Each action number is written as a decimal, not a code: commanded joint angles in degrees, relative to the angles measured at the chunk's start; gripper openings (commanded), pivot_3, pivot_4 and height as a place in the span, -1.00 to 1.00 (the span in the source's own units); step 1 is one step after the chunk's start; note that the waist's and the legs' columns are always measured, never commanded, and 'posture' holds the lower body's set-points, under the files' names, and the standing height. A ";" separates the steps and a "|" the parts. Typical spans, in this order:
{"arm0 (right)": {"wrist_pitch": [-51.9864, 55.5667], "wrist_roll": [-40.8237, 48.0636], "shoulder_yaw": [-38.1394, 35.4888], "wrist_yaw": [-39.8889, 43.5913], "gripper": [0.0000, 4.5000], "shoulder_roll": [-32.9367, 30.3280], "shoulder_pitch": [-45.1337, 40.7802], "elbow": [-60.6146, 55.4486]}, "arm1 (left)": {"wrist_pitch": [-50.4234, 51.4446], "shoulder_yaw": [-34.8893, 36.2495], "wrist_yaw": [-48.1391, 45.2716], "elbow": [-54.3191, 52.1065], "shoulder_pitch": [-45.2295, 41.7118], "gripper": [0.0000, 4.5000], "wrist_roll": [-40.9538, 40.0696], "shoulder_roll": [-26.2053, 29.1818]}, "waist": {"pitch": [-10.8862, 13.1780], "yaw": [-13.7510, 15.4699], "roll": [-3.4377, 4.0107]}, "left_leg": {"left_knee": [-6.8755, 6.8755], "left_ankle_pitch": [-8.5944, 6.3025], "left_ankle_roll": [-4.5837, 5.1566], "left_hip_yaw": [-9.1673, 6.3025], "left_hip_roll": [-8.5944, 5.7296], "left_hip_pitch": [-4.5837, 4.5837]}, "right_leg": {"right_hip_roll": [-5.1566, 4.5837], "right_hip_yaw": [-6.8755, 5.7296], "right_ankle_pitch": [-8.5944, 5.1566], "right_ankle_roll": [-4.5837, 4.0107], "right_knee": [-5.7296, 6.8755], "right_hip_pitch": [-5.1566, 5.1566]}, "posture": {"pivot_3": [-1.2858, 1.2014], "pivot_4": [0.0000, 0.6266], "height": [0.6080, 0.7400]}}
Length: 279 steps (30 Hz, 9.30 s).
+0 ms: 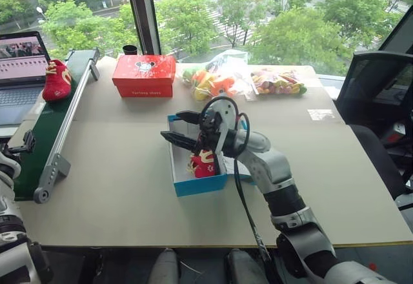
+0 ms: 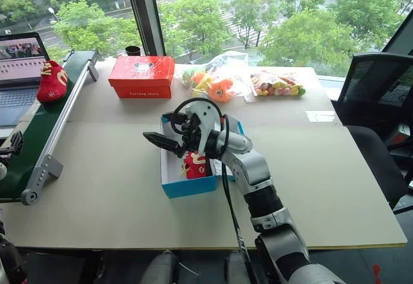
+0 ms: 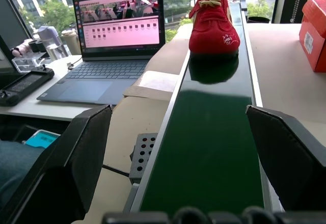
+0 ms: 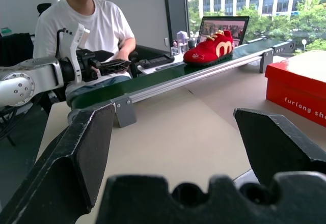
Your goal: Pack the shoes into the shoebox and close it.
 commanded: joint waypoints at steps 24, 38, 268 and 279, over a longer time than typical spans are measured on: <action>1.51 0.31 -0.36 -2.15 0.97 -1.86 0.82 -6.11 | 9.07 -5.43 2.90 14.54 -15.66 1.00 2.49 6.85 | -0.01 -0.17 -0.01 | 0.01 0.00 0.00 0.01 0.00 0.00 | 0.01 -0.03 -0.01 0.02 0.13 -0.06 | 0.03 -0.52 0.99; 0.58 -0.16 -0.10 -1.94 1.00 -2.19 -0.49 -4.66 | 16.95 -7.24 -5.87 14.11 -11.81 0.72 2.06 5.68 | 0.00 0.42 -0.01 | 0.02 0.03 -0.03 0.00 -0.02 0.20 | 0.00 -0.03 -0.03 0.02 0.26 0.06 | 0.03 -0.52 0.99; 6.80 2.03 -0.17 3.83 -0.99 -2.59 -18.18 37.62 | 56.81 -21.87 -24.30 -79.00 9.36 0.67 -14.71 4.66 | 0.53 -0.34 0.24 | -0.04 0.14 0.10 0.08 0.09 -0.13 | 0.12 0.11 0.02 -0.01 -0.10 -0.06 | 0.03 -0.52 0.99; -3.58 -9.63 0.35 2.71 -0.99 -1.87 -15.66 41.23 | 56.60 -23.77 -20.41 -82.74 13.93 0.67 -13.79 1.15 | 0.36 -0.32 0.01 | -0.11 0.13 0.07 0.09 0.16 1.18 | 0.17 0.09 -0.21 0.16 -0.08 1.10 | 0.03 -0.52 0.99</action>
